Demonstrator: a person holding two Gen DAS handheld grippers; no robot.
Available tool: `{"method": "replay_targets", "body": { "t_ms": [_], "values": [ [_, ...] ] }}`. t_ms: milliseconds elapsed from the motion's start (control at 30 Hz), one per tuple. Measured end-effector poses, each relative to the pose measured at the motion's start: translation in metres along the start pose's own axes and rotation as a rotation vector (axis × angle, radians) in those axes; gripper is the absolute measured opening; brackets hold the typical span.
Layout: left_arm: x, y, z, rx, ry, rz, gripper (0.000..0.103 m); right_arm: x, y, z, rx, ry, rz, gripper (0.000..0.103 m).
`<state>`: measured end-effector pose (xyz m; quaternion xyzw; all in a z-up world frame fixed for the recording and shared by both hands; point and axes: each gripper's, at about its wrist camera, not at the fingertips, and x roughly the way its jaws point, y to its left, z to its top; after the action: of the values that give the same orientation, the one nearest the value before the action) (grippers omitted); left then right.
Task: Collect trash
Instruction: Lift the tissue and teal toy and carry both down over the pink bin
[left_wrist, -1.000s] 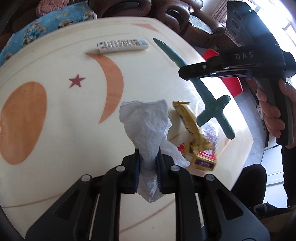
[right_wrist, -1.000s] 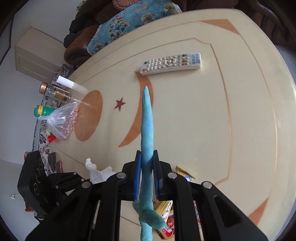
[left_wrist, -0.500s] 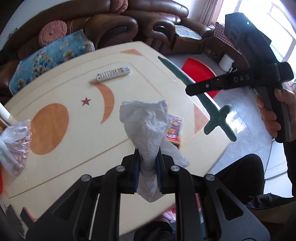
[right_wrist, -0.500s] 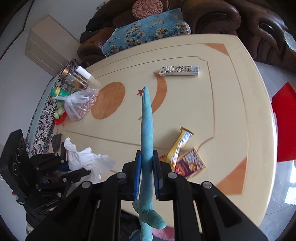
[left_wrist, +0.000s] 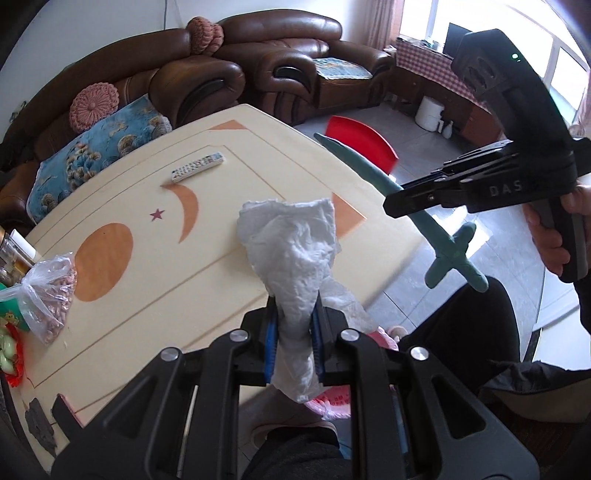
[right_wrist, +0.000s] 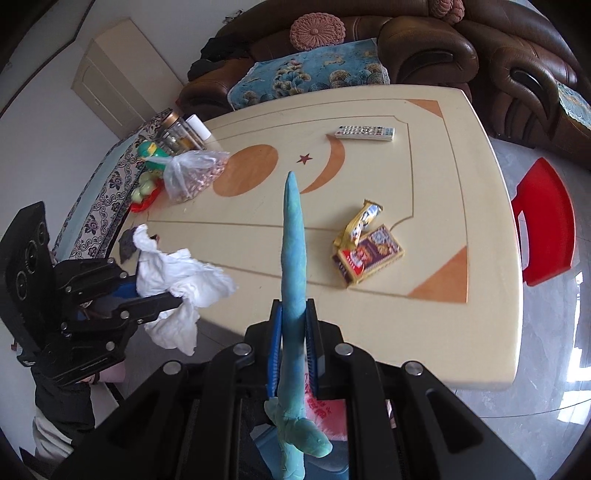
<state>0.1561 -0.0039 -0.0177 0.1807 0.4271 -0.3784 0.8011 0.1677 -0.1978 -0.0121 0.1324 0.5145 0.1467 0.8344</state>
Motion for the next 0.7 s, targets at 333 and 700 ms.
{"method": "replay_targets", "body": {
  "t_ms": [333,700],
  "values": [
    [0.009,-0.049,-0.042,0.076,0.031,-0.028,0.016,0.003,0.013,-0.077,-0.032,0.046,0.026,0.013],
    [0.037,-0.072,-0.084,0.11,0.086,0.002,0.016,0.022,-0.008,-0.134,0.0,0.061,-0.011,0.013]
  ]
}}
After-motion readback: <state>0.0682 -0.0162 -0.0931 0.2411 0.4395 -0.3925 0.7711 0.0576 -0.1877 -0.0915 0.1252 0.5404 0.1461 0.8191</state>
